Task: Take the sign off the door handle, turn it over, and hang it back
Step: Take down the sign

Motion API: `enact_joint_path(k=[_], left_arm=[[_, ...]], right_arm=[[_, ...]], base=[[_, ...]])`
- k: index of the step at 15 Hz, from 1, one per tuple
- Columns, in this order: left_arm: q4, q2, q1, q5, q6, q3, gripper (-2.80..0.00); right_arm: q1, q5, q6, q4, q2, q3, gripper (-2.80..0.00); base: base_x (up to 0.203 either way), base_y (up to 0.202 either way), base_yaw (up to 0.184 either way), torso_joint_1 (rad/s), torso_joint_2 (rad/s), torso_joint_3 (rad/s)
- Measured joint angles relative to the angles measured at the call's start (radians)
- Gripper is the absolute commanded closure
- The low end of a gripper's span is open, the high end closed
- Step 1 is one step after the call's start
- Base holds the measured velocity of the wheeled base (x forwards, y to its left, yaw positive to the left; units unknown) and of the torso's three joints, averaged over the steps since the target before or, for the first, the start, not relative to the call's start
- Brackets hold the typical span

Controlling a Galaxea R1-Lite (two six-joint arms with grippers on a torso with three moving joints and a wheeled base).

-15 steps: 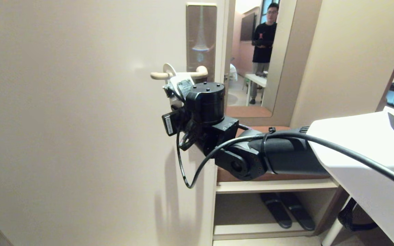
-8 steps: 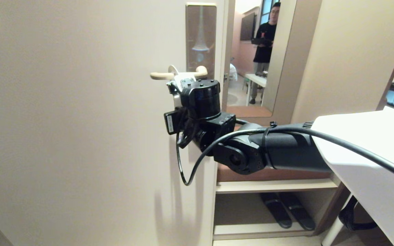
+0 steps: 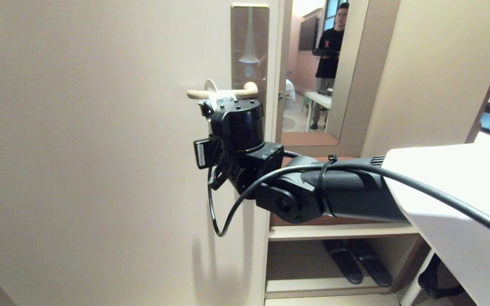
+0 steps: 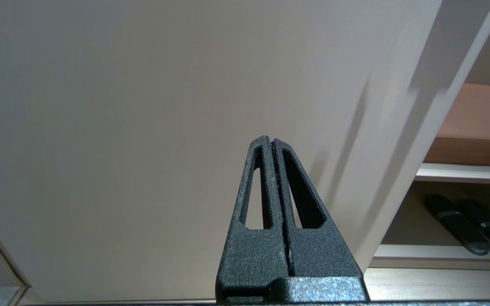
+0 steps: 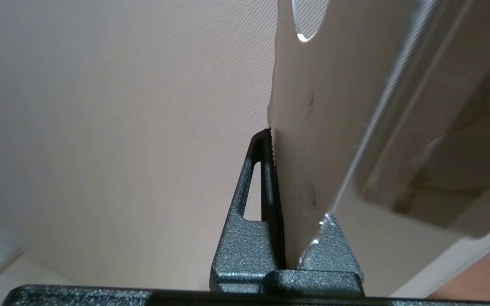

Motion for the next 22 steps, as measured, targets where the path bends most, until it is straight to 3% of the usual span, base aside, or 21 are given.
enact_joint_path(k=[6,14,22], left_arm=[[0.0,0.0,0.0,0.0,0.0,0.0,0.0],[0.0,0.0,0.001,0.001,0.0,0.0,0.0],[0.0,0.0,0.001,0.0,0.0,0.0,0.0]], right_arm=[[0.015,-0.019,0.081,0.022,0.007,-0.021,0.0],[0.024,-0.047,0.081,0.001,0.045,-0.067,0.0],[0.023,-0.111,0.081,0.09,0.052,-0.101,0.0]], base=[[0.0,0.0,0.0,0.0,0.0,0.0],[0.0,0.0,0.0,0.0,0.0,0.0],[0.0,0.0,0.0,0.0,0.0,0.0]])
